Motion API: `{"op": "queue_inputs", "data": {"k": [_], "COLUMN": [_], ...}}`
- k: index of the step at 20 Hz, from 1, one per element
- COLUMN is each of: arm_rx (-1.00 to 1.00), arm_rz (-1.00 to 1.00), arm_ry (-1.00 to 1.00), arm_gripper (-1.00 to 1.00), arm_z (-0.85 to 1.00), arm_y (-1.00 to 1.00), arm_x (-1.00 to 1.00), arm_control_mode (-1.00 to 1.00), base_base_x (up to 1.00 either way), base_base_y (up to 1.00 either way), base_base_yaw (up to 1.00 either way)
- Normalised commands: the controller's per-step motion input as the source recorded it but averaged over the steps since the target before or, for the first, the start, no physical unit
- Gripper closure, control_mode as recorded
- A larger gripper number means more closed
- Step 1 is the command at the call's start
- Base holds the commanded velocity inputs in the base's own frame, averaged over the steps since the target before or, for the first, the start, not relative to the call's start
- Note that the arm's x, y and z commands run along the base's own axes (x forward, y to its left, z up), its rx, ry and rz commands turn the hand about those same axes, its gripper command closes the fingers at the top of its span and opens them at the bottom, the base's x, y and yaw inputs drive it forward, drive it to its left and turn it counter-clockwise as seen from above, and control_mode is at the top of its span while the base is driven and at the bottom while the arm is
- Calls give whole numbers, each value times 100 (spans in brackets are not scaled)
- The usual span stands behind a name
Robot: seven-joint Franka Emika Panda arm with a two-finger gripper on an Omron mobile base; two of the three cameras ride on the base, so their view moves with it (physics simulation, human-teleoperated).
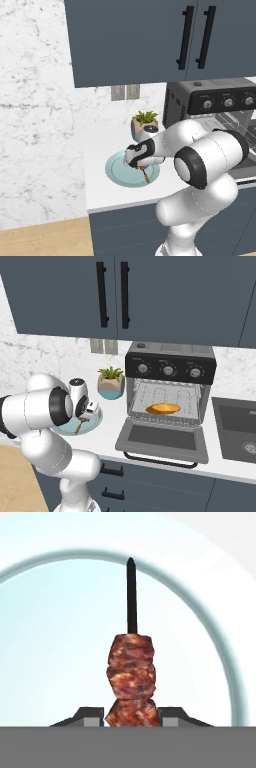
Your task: Pick up the kebab skewer and baguette bread, and place them inside the toaster oven. Close the toaster oven door and start by setting the timer.
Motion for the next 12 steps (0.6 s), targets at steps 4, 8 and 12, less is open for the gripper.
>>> {"op": "queue_inputs", "data": {"k": [4,8,12], "arm_rx": [0,3,5], "arm_rz": [0,0,0], "arm_ry": [1,1,0], "arm_gripper": [100,100,100], "arm_z": [0,0,16], "arm_y": [0,0,0], "arm_x": [0,0,0], "arm_control_mode": [-100,-100,-100], "base_base_x": [0,0,0], "base_base_y": [0,0,0], "base_base_yaw": [0,0,0]}}
